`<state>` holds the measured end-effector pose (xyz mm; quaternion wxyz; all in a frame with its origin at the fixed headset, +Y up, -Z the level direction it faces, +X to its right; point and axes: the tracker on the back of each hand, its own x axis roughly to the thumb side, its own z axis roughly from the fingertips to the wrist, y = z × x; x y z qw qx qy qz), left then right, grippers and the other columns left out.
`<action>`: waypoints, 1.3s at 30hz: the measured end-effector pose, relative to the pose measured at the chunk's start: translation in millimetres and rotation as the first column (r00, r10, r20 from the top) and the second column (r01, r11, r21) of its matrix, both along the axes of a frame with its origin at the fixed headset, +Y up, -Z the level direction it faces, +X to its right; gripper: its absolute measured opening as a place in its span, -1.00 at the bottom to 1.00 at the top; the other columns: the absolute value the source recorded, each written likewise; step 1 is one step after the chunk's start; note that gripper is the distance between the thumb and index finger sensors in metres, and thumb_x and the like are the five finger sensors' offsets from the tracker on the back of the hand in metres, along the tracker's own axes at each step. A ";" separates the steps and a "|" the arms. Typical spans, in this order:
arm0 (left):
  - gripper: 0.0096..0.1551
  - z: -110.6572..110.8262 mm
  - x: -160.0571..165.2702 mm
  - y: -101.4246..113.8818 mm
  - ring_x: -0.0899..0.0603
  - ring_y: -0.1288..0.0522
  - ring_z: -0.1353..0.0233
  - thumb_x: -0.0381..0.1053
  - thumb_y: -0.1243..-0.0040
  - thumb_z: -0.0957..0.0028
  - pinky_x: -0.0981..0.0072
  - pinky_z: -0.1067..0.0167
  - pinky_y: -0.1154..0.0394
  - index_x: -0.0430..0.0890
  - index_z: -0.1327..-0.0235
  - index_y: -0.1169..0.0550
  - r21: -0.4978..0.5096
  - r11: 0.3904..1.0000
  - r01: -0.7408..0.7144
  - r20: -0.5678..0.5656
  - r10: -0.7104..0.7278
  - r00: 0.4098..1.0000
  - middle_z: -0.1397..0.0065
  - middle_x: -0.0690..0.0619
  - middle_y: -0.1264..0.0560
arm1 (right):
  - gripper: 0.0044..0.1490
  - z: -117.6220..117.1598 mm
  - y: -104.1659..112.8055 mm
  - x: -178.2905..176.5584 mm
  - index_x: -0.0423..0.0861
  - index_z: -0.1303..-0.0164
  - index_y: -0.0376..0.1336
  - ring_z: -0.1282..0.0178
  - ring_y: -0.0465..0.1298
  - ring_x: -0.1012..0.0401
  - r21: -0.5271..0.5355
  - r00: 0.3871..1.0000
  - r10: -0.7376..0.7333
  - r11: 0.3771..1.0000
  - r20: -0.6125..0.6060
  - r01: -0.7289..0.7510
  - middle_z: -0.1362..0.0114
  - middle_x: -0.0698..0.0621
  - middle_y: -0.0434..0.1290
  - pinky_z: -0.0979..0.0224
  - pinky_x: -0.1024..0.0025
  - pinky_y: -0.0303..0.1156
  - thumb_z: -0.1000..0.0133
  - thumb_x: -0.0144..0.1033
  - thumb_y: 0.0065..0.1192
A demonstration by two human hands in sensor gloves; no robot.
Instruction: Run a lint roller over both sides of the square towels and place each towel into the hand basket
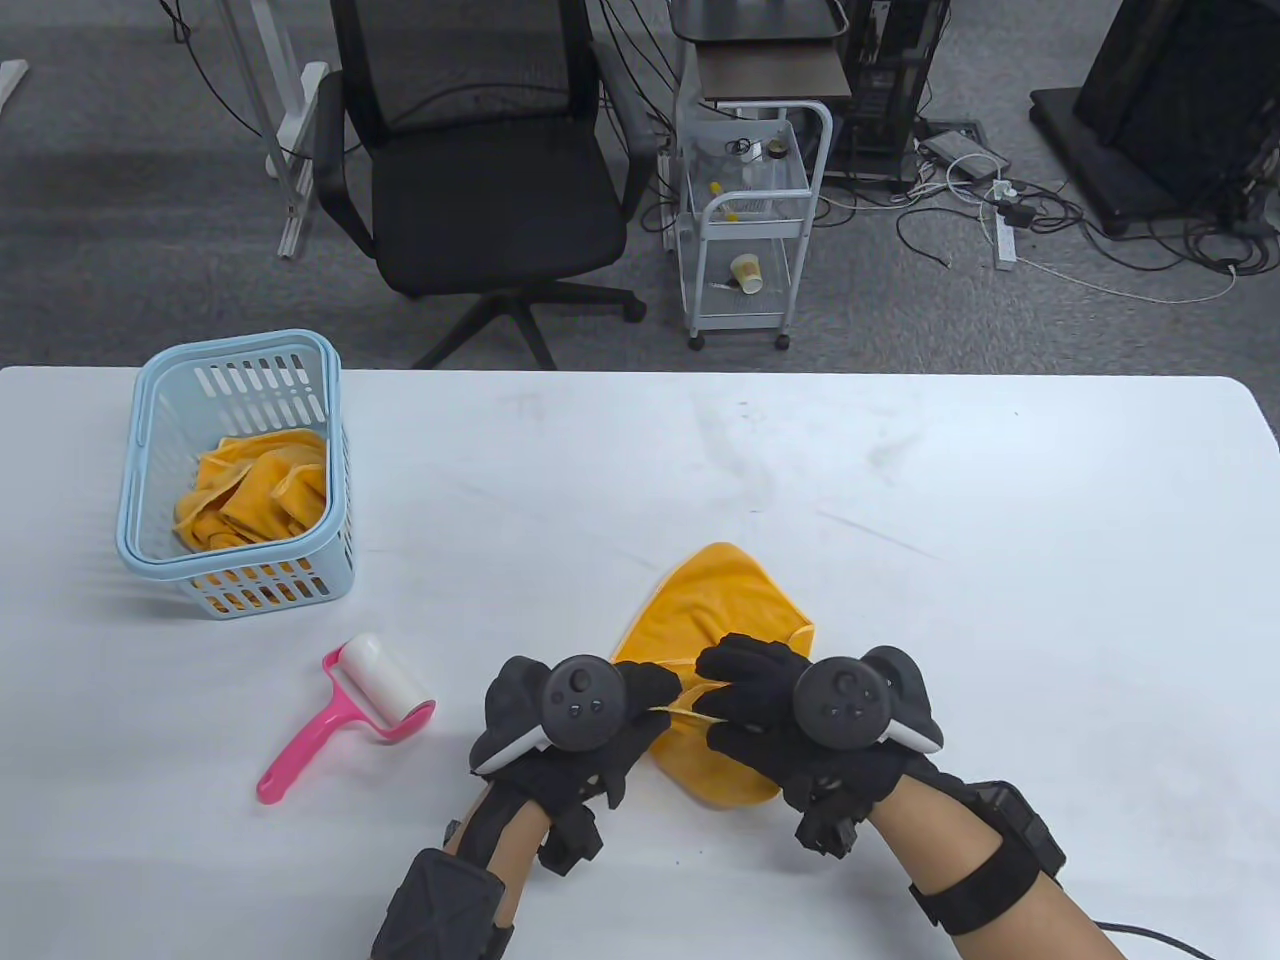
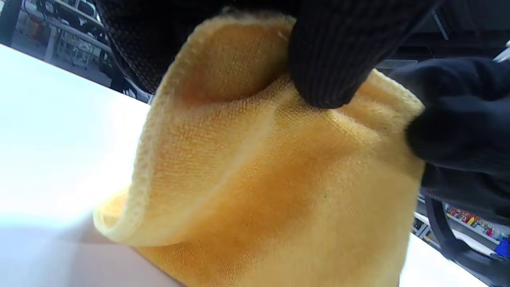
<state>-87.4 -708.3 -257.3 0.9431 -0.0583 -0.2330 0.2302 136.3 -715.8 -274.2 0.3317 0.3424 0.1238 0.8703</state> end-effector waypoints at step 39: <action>-0.58 33.3 -105.6 221.4 -0.09 -0.69 -0.07 0.07 -0.34 -0.08 -0.24 -0.33 -0.51 0.25 -0.19 -0.49 0.354 0.921 -0.162 -0.008 0.176 0.984 -0.17 0.09 -0.65 | -0.40 5.0 192.0 136.0 -0.07 -0.44 0.34 -0.27 0.59 -0.13 0.188 0.978 0.163 0.964 0.132 -0.186 -0.32 -0.12 0.58 -0.37 -0.29 0.41 -0.14 -0.51 0.41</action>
